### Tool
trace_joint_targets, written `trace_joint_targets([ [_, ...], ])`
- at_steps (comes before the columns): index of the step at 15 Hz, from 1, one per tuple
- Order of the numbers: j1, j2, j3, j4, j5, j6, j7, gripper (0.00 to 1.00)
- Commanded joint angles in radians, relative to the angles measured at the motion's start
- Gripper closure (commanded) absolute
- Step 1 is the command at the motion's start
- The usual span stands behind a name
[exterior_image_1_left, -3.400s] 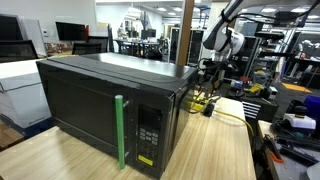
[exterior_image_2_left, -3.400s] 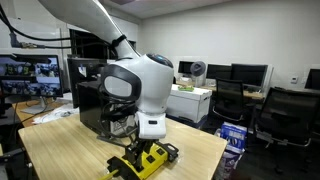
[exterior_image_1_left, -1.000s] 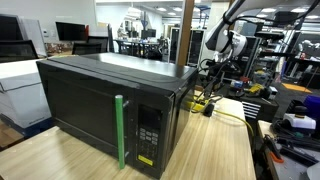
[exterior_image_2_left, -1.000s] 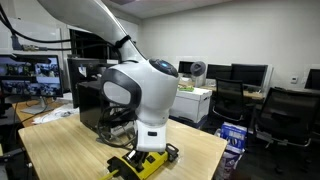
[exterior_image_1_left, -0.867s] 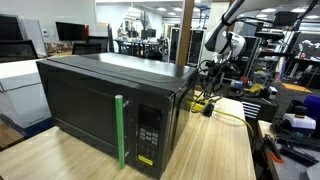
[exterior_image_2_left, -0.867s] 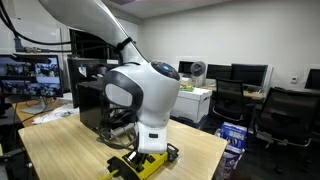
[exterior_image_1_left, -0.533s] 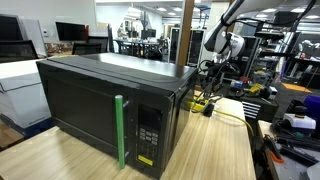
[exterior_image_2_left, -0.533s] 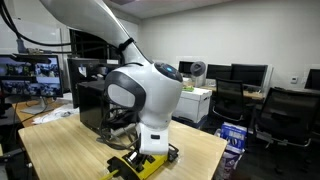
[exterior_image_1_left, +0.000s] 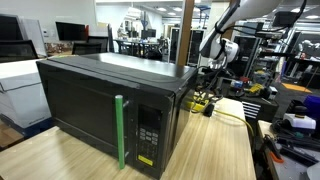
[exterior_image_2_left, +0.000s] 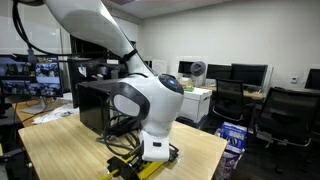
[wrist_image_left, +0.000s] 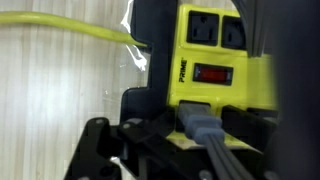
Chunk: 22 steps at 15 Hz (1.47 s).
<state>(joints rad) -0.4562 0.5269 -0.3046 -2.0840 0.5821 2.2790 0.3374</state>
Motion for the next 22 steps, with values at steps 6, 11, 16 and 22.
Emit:
trace_joint_targets([
  [6,0.016,0.047,0.003,0.051,-0.032,-0.008,0.002,0.0],
  [11,0.056,-0.029,-0.029,0.038,-0.155,-0.061,0.044,0.0],
  [16,0.103,-0.103,-0.06,0.041,-0.285,-0.125,0.086,0.0],
  [22,0.158,-0.193,-0.08,0.058,-0.483,-0.182,0.084,0.0],
])
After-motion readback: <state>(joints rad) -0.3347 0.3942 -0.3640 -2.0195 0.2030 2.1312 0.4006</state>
